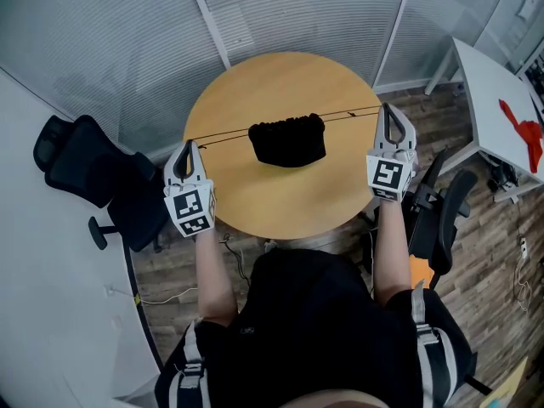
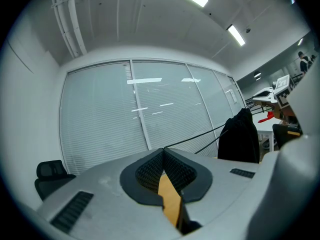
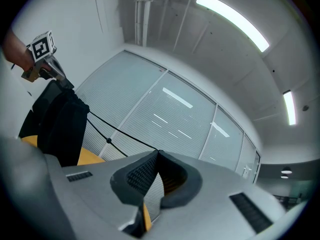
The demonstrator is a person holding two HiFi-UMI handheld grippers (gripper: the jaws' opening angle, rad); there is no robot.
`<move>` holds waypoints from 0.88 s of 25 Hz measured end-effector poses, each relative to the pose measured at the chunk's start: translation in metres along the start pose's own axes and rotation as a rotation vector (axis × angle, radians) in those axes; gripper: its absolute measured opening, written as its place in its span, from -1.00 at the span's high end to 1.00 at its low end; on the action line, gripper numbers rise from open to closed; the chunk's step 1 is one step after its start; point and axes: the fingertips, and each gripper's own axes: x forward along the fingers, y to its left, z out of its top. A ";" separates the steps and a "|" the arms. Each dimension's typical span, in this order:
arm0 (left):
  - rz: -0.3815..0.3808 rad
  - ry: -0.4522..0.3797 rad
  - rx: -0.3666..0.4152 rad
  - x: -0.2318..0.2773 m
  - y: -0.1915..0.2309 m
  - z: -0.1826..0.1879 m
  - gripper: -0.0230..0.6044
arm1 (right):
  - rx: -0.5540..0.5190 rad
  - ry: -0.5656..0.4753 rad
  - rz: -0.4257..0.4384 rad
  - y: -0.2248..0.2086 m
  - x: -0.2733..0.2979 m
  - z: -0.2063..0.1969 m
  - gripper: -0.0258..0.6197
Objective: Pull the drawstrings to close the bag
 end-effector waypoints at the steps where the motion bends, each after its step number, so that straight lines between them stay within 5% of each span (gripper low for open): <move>1: 0.000 0.002 -0.001 0.001 0.003 -0.001 0.88 | -0.001 0.003 -0.001 0.001 0.001 0.001 0.74; 22: 0.012 0.032 -0.065 0.040 0.068 -0.028 0.88 | 0.092 0.118 -0.067 0.027 0.026 -0.011 0.74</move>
